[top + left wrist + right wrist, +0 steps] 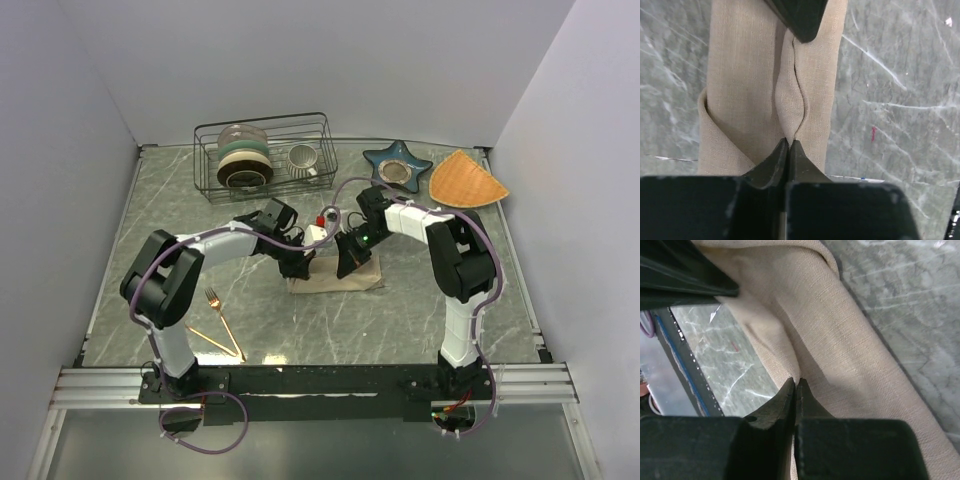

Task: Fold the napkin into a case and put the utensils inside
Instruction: Fold the 2/3-rectangle-folded napkin at the center of the board.

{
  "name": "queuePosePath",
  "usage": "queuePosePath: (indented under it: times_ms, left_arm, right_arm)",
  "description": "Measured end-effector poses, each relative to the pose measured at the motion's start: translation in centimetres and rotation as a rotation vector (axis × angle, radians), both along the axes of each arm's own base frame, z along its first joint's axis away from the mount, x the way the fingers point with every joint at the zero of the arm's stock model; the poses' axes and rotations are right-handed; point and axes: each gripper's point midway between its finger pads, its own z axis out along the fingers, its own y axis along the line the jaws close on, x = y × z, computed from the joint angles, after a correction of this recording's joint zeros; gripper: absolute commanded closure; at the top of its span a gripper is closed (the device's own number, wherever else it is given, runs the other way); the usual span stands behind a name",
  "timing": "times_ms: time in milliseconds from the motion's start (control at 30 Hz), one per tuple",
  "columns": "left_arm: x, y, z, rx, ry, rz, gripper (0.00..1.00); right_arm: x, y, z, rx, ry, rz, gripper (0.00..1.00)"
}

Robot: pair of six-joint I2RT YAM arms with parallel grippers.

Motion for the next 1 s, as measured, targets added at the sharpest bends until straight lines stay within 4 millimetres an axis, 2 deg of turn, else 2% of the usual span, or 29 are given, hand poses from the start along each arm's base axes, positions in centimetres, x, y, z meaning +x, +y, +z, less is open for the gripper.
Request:
queuePosePath:
  times_ms: [33,133,267,400,533,700,867,1000]
  left_arm:
    - [0.0,0.0,-0.1,0.004,0.007,0.003,0.99]
    - [-0.5,0.3,-0.6,0.019,0.038,-0.003,0.99]
    - [-1.2,0.5,-0.7,0.025,0.067,-0.015,0.99]
    - [-1.7,0.7,-0.8,0.031,0.082,-0.028,0.99]
    - [-1.9,0.8,-0.8,0.032,0.092,-0.033,0.99]
    - [-2.3,0.9,-0.8,0.035,0.105,-0.042,0.99]
    - [-2.8,1.0,-0.7,0.031,0.115,-0.057,0.99]
    - [-3.9,1.5,-0.4,0.029,0.123,-0.074,0.99]
  right_arm:
    - [0.0,0.0,0.1,-0.001,0.003,-0.002,0.67]
    - [0.4,0.2,1.0,0.015,0.015,-0.011,0.52]
    - [3.0,0.1,3.4,0.072,0.0,-0.075,0.48]
    - [5.4,-0.3,4.6,0.096,-0.029,-0.147,0.47]
    - [5.8,0.5,4.1,0.062,-0.056,-0.16,0.47]
    - [5.2,2.2,2.3,0.005,-0.079,-0.122,0.48]
    - [4.1,2.5,0.0,-0.058,-0.064,-0.091,0.61]
    - [3.2,2.4,-0.7,-0.08,-0.05,-0.073,0.68]
